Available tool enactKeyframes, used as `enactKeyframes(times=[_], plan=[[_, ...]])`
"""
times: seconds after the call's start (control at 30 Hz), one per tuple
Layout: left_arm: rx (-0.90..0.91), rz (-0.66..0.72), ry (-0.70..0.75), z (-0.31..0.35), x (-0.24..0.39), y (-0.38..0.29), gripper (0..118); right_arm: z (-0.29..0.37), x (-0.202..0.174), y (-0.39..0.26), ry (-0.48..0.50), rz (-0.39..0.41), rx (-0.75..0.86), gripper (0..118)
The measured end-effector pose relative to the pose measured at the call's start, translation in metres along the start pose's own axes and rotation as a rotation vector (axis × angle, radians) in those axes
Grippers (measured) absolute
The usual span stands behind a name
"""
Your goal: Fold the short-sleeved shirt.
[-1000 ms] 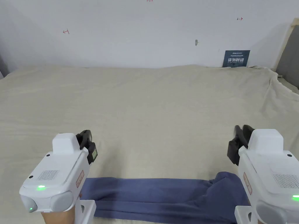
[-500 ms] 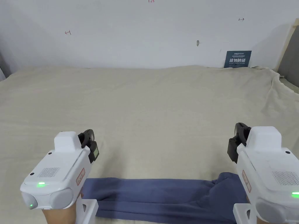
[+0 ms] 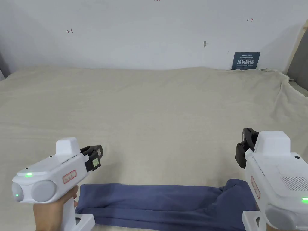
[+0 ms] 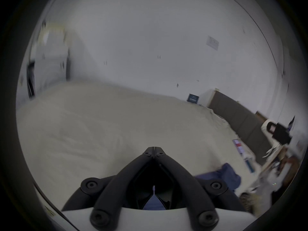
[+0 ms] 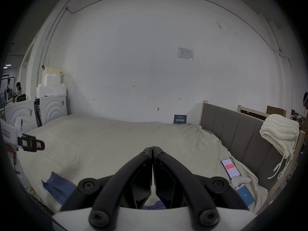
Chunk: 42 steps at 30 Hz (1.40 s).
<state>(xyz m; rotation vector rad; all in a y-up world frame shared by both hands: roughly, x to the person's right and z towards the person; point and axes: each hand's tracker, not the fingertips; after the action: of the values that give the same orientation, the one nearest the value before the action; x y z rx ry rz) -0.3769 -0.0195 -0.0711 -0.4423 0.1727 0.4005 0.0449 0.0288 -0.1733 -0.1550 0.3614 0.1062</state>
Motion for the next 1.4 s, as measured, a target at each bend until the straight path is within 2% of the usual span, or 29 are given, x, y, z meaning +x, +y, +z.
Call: enactKeyframes(times=[0.07, 0.17, 0.23, 0.4, 0.47, 0.53, 0.6, 0.63, 0.77, 1.17, 1.2, 1.27, 1.3, 1.4], plan=[[-0.073, 0.09, -0.048, -0.007, -0.023, 0.0, 0, -0.002, -0.001, 0.001, 0.002, 0.002, -0.002, 0], [-0.181, 0.116, -0.049, -0.017, -0.054, -0.005, 0, -0.006, -0.004, 0.001, 0.003, 0.007, -0.008, 0], [-0.262, 0.182, -0.088, -0.025, -0.077, -0.01, 0, -0.008, -0.006, 0.0, 0.001, 0.011, -0.013, 0], [-0.335, 0.274, -0.083, -0.032, -0.116, -0.028, 4, -0.014, -0.011, -0.003, 0.006, 0.022, -0.035, 0], [-0.373, 0.38, -0.103, -0.033, -0.131, -0.038, 6, -0.017, -0.013, -0.005, 0.005, 0.027, -0.045, 0], [-0.39, 0.432, -0.077, -0.037, -0.143, -0.046, 23, -0.019, -0.014, -0.007, 0.005, 0.029, -0.054, 0], [-0.399, 0.437, -0.047, -0.038, -0.15, -0.054, 53, -0.022, -0.015, -0.009, 0.004, 0.031, -0.064, 0], [-0.407, 0.445, -0.036, -0.039, -0.154, -0.058, 61, -0.023, -0.016, -0.009, 0.003, 0.034, -0.07, 0], [-0.446, 0.476, -0.05, -0.045, -0.163, -0.068, 68, -0.028, -0.019, -0.013, 0.003, 0.043, -0.088, 0], [-0.518, 0.386, -0.134, -0.071, -0.154, -0.067, 66, -0.035, -0.022, -0.022, -0.007, 0.043, -0.126, 0], [-0.524, 0.369, -0.136, -0.073, -0.151, -0.066, 57, -0.035, -0.021, -0.022, -0.009, 0.043, -0.128, 0], [-0.544, 0.329, -0.127, -0.076, -0.149, -0.065, 30, -0.036, -0.021, -0.022, -0.009, 0.042, -0.131, 0], [-0.551, 0.322, -0.128, -0.078, -0.148, -0.066, 23, -0.036, -0.02, -0.022, -0.01, 0.041, -0.132, 0], [-0.565, 0.314, -0.127, -0.084, -0.14, -0.073, 15, -0.036, -0.02, -0.022, -0.009, 0.035, -0.134, 0]])
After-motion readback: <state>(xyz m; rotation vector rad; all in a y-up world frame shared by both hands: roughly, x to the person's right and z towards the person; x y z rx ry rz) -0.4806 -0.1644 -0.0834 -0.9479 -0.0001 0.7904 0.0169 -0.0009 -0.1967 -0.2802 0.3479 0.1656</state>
